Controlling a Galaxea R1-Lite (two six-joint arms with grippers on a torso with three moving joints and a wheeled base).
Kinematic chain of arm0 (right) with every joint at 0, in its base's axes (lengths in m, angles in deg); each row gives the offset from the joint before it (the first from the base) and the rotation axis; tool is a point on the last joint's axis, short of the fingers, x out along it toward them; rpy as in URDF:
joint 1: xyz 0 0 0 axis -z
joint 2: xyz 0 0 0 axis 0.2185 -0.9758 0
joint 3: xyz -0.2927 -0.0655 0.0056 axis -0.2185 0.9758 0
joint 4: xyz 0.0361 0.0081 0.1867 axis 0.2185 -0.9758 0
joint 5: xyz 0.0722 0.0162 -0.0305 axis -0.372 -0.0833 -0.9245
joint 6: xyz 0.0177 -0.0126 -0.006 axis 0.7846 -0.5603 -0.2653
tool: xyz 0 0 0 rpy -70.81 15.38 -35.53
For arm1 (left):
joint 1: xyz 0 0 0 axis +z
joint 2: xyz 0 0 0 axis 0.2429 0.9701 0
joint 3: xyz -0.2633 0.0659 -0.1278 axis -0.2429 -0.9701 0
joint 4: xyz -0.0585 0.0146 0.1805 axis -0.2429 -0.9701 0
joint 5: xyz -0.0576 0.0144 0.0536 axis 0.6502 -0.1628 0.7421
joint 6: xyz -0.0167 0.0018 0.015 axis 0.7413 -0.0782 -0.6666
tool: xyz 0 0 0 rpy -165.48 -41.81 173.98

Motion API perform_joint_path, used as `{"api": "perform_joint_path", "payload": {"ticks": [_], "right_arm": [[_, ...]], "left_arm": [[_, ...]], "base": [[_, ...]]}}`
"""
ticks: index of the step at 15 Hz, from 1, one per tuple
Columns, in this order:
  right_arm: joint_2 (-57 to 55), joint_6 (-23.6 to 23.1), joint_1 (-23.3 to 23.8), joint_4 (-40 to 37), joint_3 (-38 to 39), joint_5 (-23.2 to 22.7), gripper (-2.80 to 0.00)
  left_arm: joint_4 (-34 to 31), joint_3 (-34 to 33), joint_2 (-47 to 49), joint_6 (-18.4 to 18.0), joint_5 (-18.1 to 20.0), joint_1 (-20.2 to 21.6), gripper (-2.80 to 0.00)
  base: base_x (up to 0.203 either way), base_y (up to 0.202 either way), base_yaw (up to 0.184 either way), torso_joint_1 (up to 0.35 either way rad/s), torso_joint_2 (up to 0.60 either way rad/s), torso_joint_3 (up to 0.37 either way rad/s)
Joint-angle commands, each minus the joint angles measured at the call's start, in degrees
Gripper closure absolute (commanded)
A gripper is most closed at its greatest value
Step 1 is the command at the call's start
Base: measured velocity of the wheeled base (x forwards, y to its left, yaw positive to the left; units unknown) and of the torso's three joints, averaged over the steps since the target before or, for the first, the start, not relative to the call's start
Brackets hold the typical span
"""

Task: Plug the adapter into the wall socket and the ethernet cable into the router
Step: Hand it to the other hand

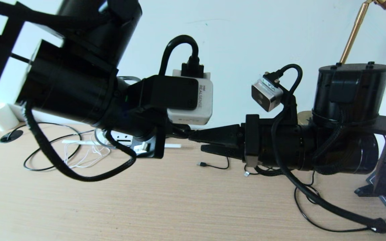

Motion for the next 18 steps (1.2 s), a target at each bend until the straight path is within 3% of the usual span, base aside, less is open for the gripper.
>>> {"api": "perform_joint_path", "payload": {"ticks": [1,8,9,18], "right_arm": [[-0.1,0.2,0.0,0.2,-0.3,-0.2,-2.80],[-1.1,0.1,0.1,0.3,-0.5,1.6,-2.80],[-1.1,0.0,0.1,0.3,-0.5,1.6,0.00],[-1.1,-0.2,0.0,0.3,-0.3,1.5,0.00]], "left_arm": [[-0.1,0.0,0.0,-0.4,0.0,-0.5,0.00],[-0.1,-1.9,-1.3,-0.3,0.0,-0.6,0.00],[-0.1,-2.0,-1.5,-0.3,0.0,-0.6,0.00],[-0.1,-3.0,-1.7,-0.2,0.0,-0.6,0.00]], "base": [[0.000,0.000,0.000,0.000,0.00,0.000],[0.000,0.000,0.000,0.000,0.00,0.000],[0.000,0.000,0.000,0.000,0.00,0.000],[0.000,0.000,0.000,0.000,0.00,0.000]]}}
